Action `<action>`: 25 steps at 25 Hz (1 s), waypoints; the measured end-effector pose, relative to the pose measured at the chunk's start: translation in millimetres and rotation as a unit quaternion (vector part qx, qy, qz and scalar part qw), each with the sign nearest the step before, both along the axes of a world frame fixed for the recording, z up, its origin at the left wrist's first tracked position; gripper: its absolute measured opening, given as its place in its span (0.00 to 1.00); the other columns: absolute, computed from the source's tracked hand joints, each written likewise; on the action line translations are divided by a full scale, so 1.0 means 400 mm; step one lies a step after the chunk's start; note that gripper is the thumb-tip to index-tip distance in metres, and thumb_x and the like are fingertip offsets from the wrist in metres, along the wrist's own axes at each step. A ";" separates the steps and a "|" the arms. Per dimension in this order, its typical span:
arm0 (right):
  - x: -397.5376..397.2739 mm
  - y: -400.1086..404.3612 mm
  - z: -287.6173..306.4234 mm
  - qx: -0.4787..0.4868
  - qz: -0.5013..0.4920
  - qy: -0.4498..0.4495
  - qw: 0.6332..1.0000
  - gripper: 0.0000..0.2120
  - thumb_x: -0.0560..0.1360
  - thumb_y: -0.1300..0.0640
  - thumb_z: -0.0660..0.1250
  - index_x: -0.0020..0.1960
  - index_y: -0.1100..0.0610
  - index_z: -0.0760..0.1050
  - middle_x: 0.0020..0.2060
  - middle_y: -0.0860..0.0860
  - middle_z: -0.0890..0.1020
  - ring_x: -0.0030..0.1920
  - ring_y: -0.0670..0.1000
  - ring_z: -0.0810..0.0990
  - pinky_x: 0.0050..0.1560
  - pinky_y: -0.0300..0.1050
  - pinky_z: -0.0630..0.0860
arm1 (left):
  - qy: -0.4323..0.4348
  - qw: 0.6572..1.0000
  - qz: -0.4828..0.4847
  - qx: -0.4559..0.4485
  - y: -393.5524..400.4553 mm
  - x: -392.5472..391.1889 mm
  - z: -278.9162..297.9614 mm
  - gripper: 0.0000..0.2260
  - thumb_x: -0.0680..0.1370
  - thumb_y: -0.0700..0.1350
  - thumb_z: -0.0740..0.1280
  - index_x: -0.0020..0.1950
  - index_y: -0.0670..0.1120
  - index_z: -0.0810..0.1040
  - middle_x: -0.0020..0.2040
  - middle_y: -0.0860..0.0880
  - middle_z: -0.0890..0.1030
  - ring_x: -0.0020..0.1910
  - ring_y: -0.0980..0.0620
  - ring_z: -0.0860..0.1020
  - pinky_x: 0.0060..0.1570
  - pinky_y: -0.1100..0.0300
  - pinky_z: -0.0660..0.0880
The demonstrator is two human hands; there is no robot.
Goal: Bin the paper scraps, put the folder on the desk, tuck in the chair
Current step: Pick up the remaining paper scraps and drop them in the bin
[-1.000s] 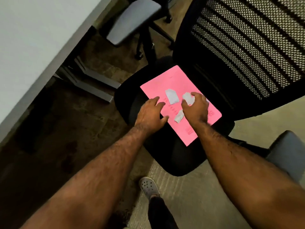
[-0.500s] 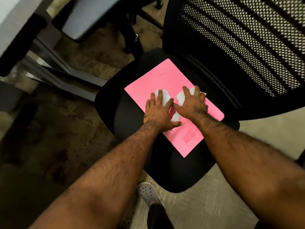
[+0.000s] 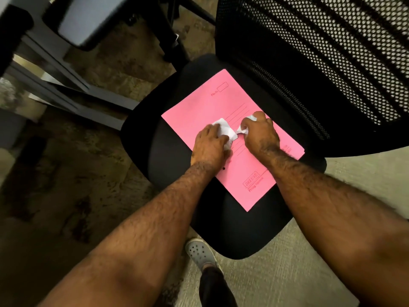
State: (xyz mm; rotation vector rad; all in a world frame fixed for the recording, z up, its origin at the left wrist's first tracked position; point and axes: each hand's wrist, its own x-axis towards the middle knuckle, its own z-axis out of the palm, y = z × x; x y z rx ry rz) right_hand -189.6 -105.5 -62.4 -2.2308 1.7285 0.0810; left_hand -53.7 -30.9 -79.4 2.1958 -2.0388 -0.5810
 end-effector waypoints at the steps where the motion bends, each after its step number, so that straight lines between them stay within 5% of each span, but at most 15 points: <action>1: -0.004 0.001 -0.001 -0.002 0.005 -0.001 1.000 0.09 0.75 0.59 0.69 0.55 0.55 0.78 0.62 0.57 0.71 0.57 0.59 0.72 0.44 0.48 0.73 | 0.014 1.000 0.007 0.004 -0.017 0.007 0.005 0.17 0.74 0.54 0.70 0.59 0.48 0.80 0.77 0.42 0.58 0.75 0.40 0.56 0.73 0.45 0.57; 4: -0.012 0.007 -0.004 -0.002 0.023 0.005 1.000 0.10 0.74 0.64 0.68 0.54 0.55 0.77 0.61 0.57 0.72 0.55 0.59 0.72 0.42 0.45 0.73 | 0.042 0.998 -0.029 0.043 -0.070 0.027 0.027 0.13 0.72 0.51 0.73 0.55 0.48 0.82 0.77 0.41 0.56 0.74 0.40 0.56 0.70 0.45 0.64; 9: -0.014 0.020 -0.004 0.011 0.035 -0.006 0.999 0.12 0.72 0.64 0.70 0.54 0.56 0.77 0.59 0.57 0.73 0.54 0.58 0.73 0.42 0.45 0.73 | 0.077 0.993 -0.085 0.032 -0.108 0.012 0.047 0.10 0.74 0.48 0.71 0.52 0.44 0.82 0.57 0.45 0.77 0.54 0.47 0.74 0.45 0.56 0.72; 14: -0.010 0.042 0.019 -0.039 0.011 -0.124 0.991 0.05 0.74 0.64 0.68 0.49 0.59 0.79 0.52 0.56 0.77 0.45 0.51 0.75 0.42 0.41 0.72 | 0.168 0.981 0.094 0.012 -0.056 0.030 0.062 0.08 0.73 0.38 0.70 0.50 0.45 0.84 0.48 0.46 0.83 0.41 0.49 0.77 0.43 0.60 0.73; 18: 0.060 0.112 0.065 -0.044 -0.074 -0.267 0.960 0.05 0.74 0.66 0.68 0.49 0.60 0.80 0.52 0.56 0.80 0.50 0.51 0.78 0.49 0.36 0.70 | 0.311 0.892 0.325 -0.049 0.034 0.051 0.122 0.09 0.73 0.36 0.69 0.50 0.46 0.85 0.48 0.49 0.85 0.45 0.52 0.81 0.44 0.66 0.74; 25: 0.233 0.266 0.169 0.025 -0.095 -0.385 0.918 0.07 0.73 0.65 0.70 0.50 0.60 0.81 0.55 0.54 0.80 0.55 0.46 0.75 0.52 0.21 0.64 | 0.330 0.806 0.475 -0.122 0.253 0.172 0.237 0.05 0.74 0.42 0.71 0.49 0.47 0.83 0.39 0.59 0.79 0.37 0.66 0.76 0.38 0.74 0.73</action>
